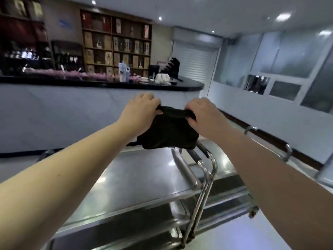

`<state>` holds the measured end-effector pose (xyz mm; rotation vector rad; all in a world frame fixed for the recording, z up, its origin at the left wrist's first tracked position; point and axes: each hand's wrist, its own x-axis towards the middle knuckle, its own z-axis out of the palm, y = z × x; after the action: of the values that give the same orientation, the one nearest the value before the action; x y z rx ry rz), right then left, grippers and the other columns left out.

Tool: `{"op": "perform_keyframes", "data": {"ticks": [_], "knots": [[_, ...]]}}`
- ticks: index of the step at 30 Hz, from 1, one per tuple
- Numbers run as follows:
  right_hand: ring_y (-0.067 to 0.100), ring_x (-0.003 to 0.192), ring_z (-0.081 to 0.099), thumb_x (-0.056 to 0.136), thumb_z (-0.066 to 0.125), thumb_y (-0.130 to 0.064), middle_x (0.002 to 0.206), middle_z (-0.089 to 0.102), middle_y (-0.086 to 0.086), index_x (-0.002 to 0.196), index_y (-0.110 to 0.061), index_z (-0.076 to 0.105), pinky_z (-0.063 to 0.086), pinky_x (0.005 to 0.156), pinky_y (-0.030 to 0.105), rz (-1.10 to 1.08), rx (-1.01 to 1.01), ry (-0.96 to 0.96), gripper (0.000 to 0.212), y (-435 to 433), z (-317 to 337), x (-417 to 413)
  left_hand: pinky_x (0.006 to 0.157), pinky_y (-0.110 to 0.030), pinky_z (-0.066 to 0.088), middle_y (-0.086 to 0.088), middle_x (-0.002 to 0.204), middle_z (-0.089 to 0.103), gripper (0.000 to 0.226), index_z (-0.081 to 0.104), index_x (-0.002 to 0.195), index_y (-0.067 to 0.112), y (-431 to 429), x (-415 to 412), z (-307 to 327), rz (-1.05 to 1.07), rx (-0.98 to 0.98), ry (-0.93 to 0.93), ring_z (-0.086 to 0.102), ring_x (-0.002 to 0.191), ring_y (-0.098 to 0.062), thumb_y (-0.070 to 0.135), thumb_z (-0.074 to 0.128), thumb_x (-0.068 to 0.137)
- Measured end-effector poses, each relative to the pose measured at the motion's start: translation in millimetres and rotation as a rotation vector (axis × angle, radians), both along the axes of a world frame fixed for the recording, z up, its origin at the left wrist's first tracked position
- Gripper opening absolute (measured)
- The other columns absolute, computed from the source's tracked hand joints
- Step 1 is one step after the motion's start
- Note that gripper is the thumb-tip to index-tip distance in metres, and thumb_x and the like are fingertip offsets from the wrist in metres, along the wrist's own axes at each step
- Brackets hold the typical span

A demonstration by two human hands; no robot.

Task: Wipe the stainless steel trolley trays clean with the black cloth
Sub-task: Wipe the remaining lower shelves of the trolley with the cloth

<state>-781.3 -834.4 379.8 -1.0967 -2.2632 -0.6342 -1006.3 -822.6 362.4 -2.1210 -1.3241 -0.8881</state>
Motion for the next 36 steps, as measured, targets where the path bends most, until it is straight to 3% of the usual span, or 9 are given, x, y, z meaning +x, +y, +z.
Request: {"op": "perform_keyframes", "data": {"ticks": [5,10,14,25,28,32,36], "knots": [[0.026,0.101,0.05,0.092,0.057,-0.017,0.107,0.06,0.005,0.108,-0.013,0.059,0.039,0.085,0.035,-0.167,0.104,-0.049,0.017,4,56,52,0.093,-0.044,0.038,-0.008,0.117,0.056,0.027,0.06,0.116,0.015,28,58,61,-0.066,0.028,-0.012,0.048,0.113,-0.031,0.034,0.052,0.098],[0.026,0.095,0.052,0.092,0.057,-0.017,0.099,0.06,0.005,0.105,-0.014,0.058,0.042,0.086,0.038,-0.324,0.178,-0.029,0.013,-1,97,135,0.09,-0.04,0.039,-0.005,0.11,0.056,0.027,0.06,0.113,0.016,53,141,105,-0.222,0.168,-0.035,0.05,0.107,-0.027,0.037,0.05,0.098],[0.025,0.098,0.05,0.091,0.057,-0.013,0.099,0.056,0.002,0.104,-0.014,0.058,0.037,0.084,0.031,-0.41,0.12,0.033,0.014,-6,111,211,0.09,-0.041,0.039,-0.004,0.107,0.056,0.024,0.061,0.109,0.017,67,231,120,-0.297,0.184,-0.03,0.051,0.104,-0.027,0.037,0.05,0.099],[0.029,0.103,0.049,0.091,0.054,-0.003,0.107,0.052,0.01,0.106,-0.005,0.059,0.042,0.093,0.039,-0.618,0.041,0.118,0.016,-17,81,462,0.084,-0.04,0.039,-0.007,0.103,0.057,0.027,0.056,0.109,0.013,107,513,76,-0.43,0.268,0.132,0.054,0.095,-0.027,0.035,0.041,0.101],[0.027,0.104,0.047,0.093,0.053,-0.004,0.108,0.051,0.009,0.107,-0.005,0.059,0.04,0.092,0.035,-0.65,0.019,0.105,0.015,3,71,523,0.078,-0.039,0.04,-0.008,0.096,0.057,0.029,0.058,0.105,0.012,129,574,64,-0.437,0.278,0.148,0.054,0.087,-0.027,0.033,0.04,0.101],[0.027,0.101,0.047,0.092,0.053,-0.004,0.106,0.054,0.009,0.106,-0.004,0.062,0.037,0.087,0.031,-0.678,-0.006,0.111,0.017,46,56,591,0.081,-0.039,0.035,-0.005,0.099,0.053,0.041,0.055,0.108,0.015,168,641,42,-0.384,0.176,0.167,0.051,0.091,-0.027,0.037,0.022,0.1],[0.028,0.094,0.047,0.092,0.052,-0.009,0.105,0.057,0.008,0.107,-0.008,0.063,0.042,0.084,0.038,-0.711,-0.028,0.079,0.018,102,26,643,0.086,-0.039,0.031,-0.004,0.111,0.051,0.033,0.051,0.115,0.018,223,696,13,-0.357,0.046,0.195,0.049,0.103,-0.027,0.04,0.029,0.104]]}}
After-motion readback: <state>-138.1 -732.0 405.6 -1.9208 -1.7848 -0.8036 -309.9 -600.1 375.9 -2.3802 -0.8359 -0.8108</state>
